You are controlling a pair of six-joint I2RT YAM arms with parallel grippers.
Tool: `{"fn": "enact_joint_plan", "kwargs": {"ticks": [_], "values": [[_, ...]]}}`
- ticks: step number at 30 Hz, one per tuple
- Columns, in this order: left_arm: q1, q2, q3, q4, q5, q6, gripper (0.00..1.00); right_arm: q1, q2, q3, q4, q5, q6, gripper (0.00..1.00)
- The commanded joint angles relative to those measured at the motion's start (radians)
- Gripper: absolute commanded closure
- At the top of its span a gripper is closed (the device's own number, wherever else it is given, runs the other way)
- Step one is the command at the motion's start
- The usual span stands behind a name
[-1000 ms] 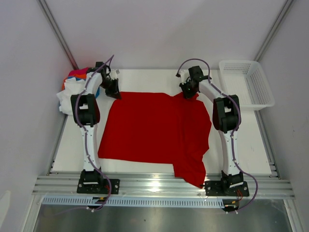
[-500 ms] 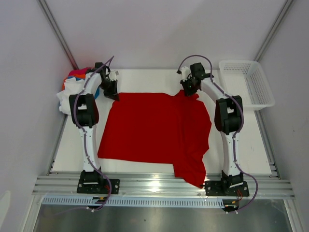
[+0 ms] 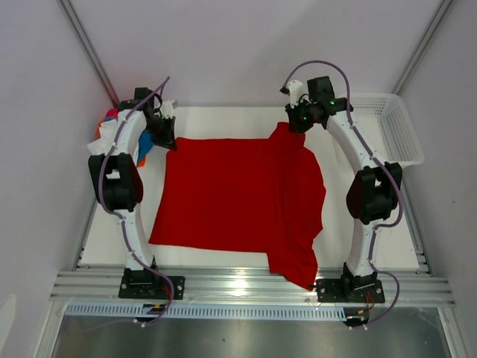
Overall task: Fold and stack the t-shirts
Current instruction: Fold the tshirt
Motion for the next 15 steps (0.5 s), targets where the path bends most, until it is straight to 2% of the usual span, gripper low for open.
{"fn": "enact_joint_plan", "kwargs": {"ticks": [1, 15], "values": [[0.004, -0.109, -0.043, -0.035, 0.004, 0.052, 1.00, -0.003, -0.101, 0.011, -0.096, -0.065, 0.002, 1.00], [0.004, -0.319, -0.236, -0.110, -0.057, 0.144, 1.00, -0.012, -0.288, -0.163, -0.290, -0.110, -0.005, 1.00]]}}
